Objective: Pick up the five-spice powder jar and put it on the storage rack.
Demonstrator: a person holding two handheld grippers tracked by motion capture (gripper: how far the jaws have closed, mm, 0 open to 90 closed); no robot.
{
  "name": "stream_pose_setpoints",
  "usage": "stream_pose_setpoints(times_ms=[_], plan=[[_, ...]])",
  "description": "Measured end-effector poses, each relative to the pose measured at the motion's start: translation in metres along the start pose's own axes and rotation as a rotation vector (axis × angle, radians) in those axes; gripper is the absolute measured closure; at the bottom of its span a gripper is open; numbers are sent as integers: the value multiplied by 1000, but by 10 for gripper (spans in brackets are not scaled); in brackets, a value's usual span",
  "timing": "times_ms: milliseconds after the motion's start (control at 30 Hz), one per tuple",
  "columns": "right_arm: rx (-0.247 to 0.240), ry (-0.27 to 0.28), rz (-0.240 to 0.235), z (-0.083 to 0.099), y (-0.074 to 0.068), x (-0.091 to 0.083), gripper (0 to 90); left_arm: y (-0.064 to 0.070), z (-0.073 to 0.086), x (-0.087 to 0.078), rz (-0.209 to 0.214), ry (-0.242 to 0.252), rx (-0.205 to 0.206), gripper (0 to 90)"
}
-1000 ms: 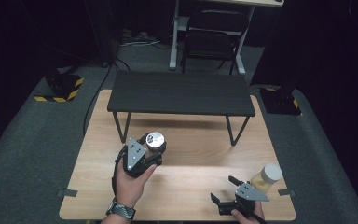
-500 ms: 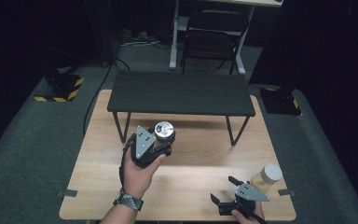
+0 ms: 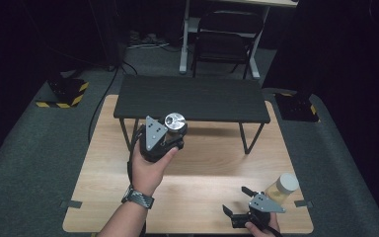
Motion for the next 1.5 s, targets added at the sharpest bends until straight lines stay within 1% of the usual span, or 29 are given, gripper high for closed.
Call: stream_pose_setpoints(times_ms=[167, 267, 433, 533, 633, 767, 900, 967, 1067, 1233, 1500], plan=[[-1, 1, -1, 0, 0, 0, 4, -3, -10, 4, -12, 9, -10, 349], [-2, 0, -2, 0, 0, 0, 4, -4, -16, 7, -21, 12, -6, 349], [-3, -1, -3, 0, 0, 0, 4, -7, -24, 13, -33, 18, -10, 349], [-2, 0, -3, 0, 0, 0, 4, -10, -29, 16, -33, 20, -16, 349], [-8, 3, -3, 0, 0, 0, 4, -11, -34, 20, -45, 22, 5, 349], [-10, 3, -6, 0, 0, 0, 4, -13, -40, 26, -59, 25, 13, 349], [-10, 6, -9, 1, 0, -1, 4, -18, -42, 34, -61, 28, -9, 349], [-14, 7, -10, 1, 0, -1, 4, -20, -42, 38, -70, 23, -8, 349], [-19, 6, -12, 1, 0, -1, 4, -24, -42, 46, -80, 16, -21, 349], [-12, 8, -13, 1, 1, -1, 4, -28, -43, 58, -95, 13, -24, 349], [-7, 12, -18, 2, 2, -2, 4, -31, -45, 76, -125, 1, -23, 349]])
Point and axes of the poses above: each handheld gripper's, and its own axes: x roughly forward along the jaws, z roughly out of its underside, y roughly to its right, the point moved 4 cm from there along x, roughly forward along the jaws, and after that the axes turned 2 degrees about -x, right-handed, at the moved point
